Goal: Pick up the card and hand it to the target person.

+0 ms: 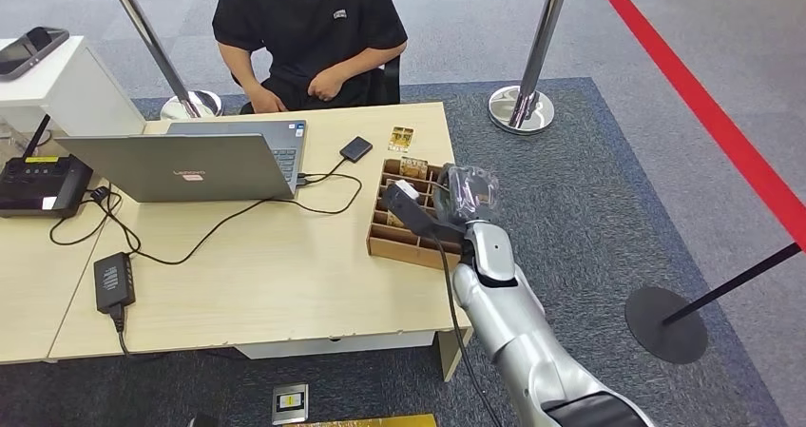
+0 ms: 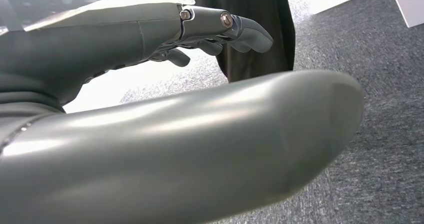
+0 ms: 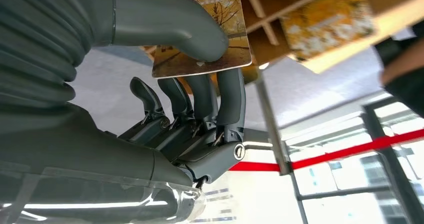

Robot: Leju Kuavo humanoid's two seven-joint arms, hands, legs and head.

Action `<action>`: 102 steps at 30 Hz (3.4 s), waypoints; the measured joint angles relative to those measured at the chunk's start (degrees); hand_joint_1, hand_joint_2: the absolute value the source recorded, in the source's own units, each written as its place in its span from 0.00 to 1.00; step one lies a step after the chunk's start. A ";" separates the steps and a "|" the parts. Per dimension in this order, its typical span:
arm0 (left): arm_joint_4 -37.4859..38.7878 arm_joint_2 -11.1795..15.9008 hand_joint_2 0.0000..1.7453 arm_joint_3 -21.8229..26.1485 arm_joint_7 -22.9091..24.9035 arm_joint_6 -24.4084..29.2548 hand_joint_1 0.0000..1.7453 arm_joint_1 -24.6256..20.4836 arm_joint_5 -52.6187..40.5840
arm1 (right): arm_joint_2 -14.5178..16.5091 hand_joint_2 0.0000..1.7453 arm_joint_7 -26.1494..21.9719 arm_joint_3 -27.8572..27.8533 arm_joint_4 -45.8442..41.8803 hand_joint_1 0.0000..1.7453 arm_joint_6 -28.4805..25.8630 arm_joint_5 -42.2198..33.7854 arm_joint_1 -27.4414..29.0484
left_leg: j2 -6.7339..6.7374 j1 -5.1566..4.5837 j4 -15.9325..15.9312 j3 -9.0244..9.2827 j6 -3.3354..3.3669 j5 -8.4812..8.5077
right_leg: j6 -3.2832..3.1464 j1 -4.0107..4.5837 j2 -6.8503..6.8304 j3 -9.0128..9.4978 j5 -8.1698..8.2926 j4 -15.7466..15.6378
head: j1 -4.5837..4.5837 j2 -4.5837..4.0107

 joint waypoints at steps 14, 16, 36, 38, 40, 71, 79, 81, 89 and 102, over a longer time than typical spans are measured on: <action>0.00 0.08 0.00 0.00 -0.25 0.04 0.00 -0.03 0.07 | 1.73 1.00 -5.83 1.31 -13.55 0.84 4.00 -6.20 2.64 | 0.00 0.00 0.00 0.00 0.00 0.00 | 0.00 0.00 0.00 0.00 0.00 0.00 | 0.01 0.00; 0.00 0.08 0.00 0.00 -0.25 0.04 0.00 -0.04 0.05 | 1.89 1.00 -6.21 1.53 -14.31 0.84 4.32 -6.84 2.71 | 0.00 0.00 0.00 0.00 0.00 0.00 | 0.00 0.00 0.00 0.00 0.00 0.00 | 0.00 0.00; 0.00 0.08 0.00 -0.33 1.29 -0.06 0.00 -0.83 -0.28 | 5.23 1.00 -6.36 4.31 -9.84 0.87 4.24 -9.37 -1.91 | 0.00 0.00 0.00 -0.01 0.00 0.00 | 0.00 0.00 0.00 0.00 0.00 0.01 | 0.01 0.00; 0.00 0.07 0.00 -0.39 1.42 -0.07 0.00 -0.83 -0.28 | 5.72 1.00 -6.39 4.70 -9.04 0.88 4.17 -9.35 -2.56 | 0.00 0.00 0.00 -0.01 0.00 0.00 | 0.00 0.00 0.00 -0.01 0.00 0.01 | 0.01 0.00; 0.00 0.06 0.00 -0.39 1.51 -0.07 0.00 -0.82 -0.27 | 6.20 1.00 -6.45 5.14 -8.32 0.87 3.96 -9.31 -3.10 | 0.00 0.00 0.00 -0.02 0.00 0.00 | 0.00 0.00 0.00 -0.01 0.00 0.01 | 0.01 0.00; 0.02 -0.09 0.00 -0.48 1.33 -0.38 0.00 -0.62 -0.25 | 8.56 1.00 -7.63 8.11 -0.74 0.24 -5.71 -9.43 -4.98 | 0.00 0.00 -0.01 -0.02 0.00 0.00 | 0.00 0.00 0.00 -0.01 0.00 0.01 | 0.01 0.00; 0.02 -0.09 0.00 -0.57 1.33 -0.44 0.00 -0.58 -0.27 | 8.56 0.25 -7.15 8.24 0.41 0.00 -5.72 -9.37 -4.88 | -0.01 0.00 0.00 -0.02 0.00 0.00 | 0.00 0.00 0.00 -0.01 0.00 0.01 | 0.01 0.00; 0.02 -0.09 0.00 -0.69 1.33 -0.46 0.00 -0.56 -0.28 | 8.56 0.00 -6.94 8.24 0.48 0.00 -5.75 -9.37 -4.78 | -0.01 0.00 0.00 -0.02 0.00 0.00 | 0.00 0.00 0.00 -0.01 0.00 0.01 | 0.01 0.00; 0.02 -0.09 0.00 -0.85 2.08 -0.46 0.00 -0.48 -0.24 | 8.49 0.00 -6.12 8.24 -0.23 0.00 -8.11 -8.78 -3.29 | 0.00 0.00 0.00 -0.01 0.00 0.00 | 0.00 0.00 0.00 -0.02 0.00 0.01 | 0.00 0.00; 0.02 -0.09 0.00 -0.75 2.29 -0.42 0.00 -0.08 -0.08 | 6.03 0.00 -9.40 -1.45 -16.46 0.00 -9.84 -1.15 7.22 | -0.05 0.00 0.00 -0.02 0.00 0.00 | 0.00 0.00 0.00 -0.03 0.00 -0.05 | 0.00 0.00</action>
